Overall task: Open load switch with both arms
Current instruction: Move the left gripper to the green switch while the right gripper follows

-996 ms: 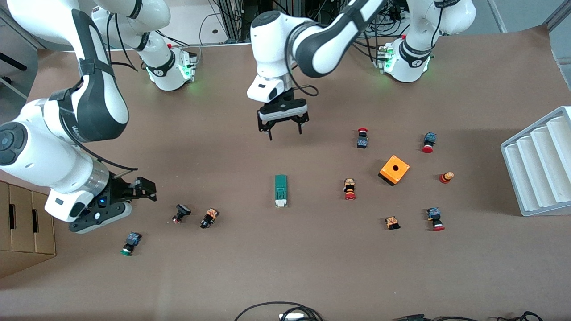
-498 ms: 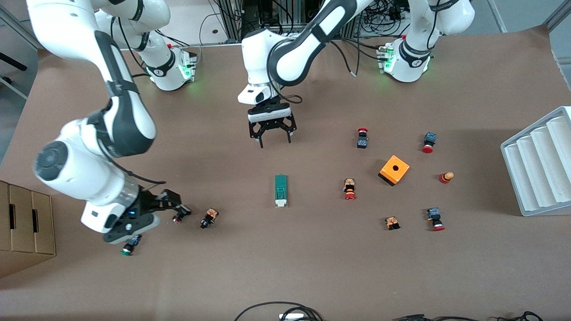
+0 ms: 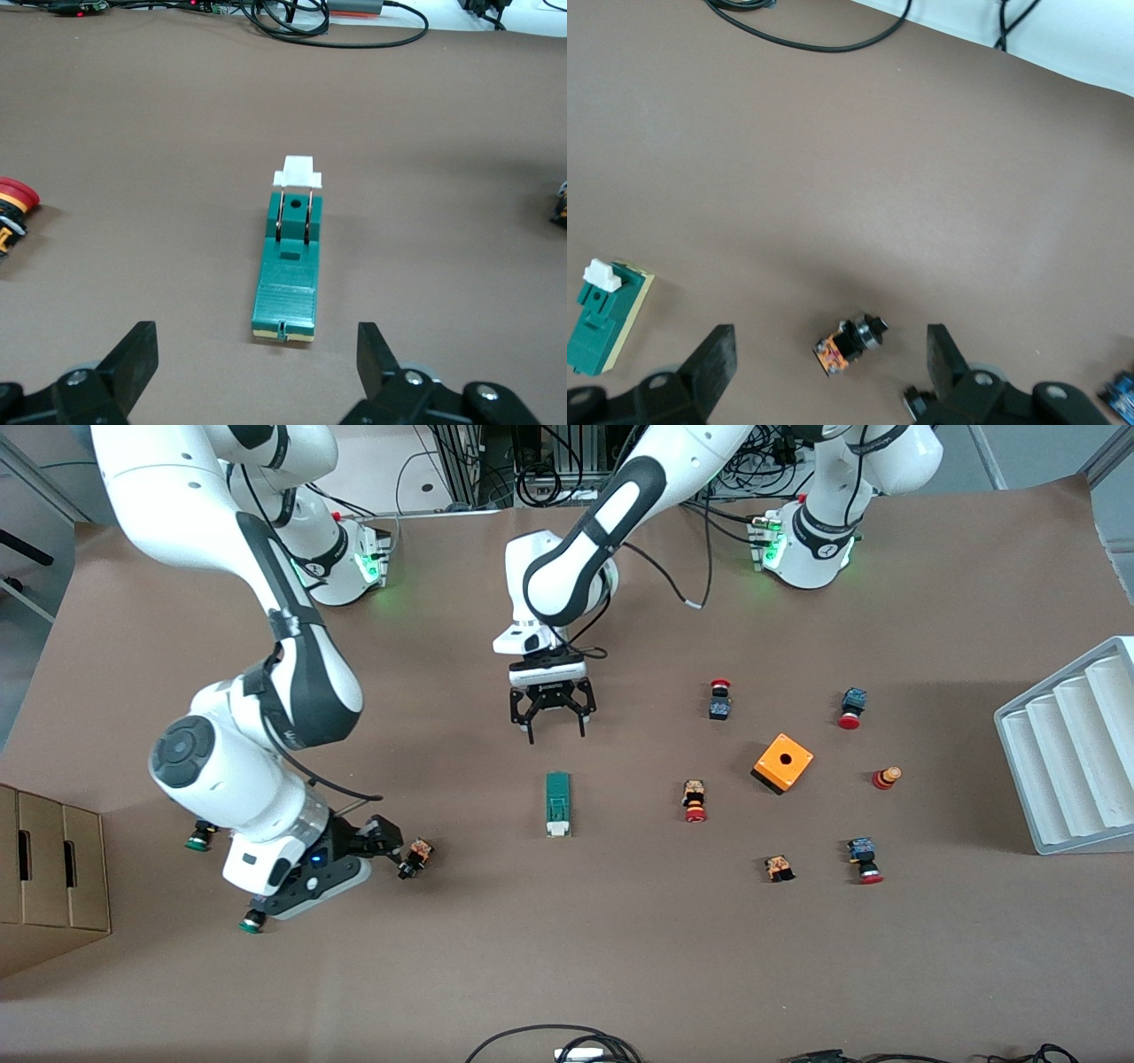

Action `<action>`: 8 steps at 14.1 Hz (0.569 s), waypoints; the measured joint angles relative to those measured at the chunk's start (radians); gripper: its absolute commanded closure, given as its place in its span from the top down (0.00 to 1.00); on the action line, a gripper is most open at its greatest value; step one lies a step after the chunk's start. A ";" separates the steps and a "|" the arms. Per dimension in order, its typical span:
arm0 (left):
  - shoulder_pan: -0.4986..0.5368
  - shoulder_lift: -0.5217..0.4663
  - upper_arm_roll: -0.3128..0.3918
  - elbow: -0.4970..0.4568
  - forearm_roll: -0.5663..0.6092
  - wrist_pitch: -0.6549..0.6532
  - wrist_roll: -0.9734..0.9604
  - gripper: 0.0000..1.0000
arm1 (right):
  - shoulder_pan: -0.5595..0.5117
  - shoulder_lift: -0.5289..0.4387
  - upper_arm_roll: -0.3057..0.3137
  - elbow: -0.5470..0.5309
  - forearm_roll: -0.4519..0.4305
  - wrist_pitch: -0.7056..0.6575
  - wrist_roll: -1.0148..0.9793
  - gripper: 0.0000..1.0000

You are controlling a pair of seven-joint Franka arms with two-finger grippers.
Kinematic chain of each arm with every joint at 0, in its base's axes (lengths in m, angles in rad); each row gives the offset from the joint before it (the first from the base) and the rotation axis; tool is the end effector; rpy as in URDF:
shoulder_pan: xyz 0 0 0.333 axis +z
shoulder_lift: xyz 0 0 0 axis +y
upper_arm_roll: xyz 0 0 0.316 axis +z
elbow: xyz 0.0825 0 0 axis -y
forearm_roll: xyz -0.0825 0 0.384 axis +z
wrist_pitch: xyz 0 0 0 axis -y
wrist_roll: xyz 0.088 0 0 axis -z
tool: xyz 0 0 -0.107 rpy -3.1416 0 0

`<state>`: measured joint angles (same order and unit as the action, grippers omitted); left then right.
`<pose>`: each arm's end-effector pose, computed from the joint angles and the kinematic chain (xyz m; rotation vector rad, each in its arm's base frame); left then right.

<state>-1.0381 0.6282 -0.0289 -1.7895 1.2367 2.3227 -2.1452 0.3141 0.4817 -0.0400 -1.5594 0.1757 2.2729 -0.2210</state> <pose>0.3324 -0.5648 0.2001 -2.8339 -0.2020 -1.2336 0.6807 0.2004 0.3909 -2.9267 -0.5991 -0.3433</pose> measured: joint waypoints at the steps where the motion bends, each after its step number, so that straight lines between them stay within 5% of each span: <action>1: -0.001 0.010 0.000 0.001 0.017 0.000 -0.018 0.99 | 0.011 0.009 0.000 0.000 0.000 0.011 -0.003 0.96; 8: -0.001 0.119 0.006 0.025 0.352 -0.003 -0.272 0.99 | 0.168 0.058 -0.004 0.000 0.000 0.099 -0.004 0.96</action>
<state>-1.0391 0.7472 -0.0226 -1.7645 1.5890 2.3196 -2.4170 0.4824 0.5398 -0.0442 -1.5597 0.1755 2.3721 -0.2245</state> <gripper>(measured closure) 0.004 0.031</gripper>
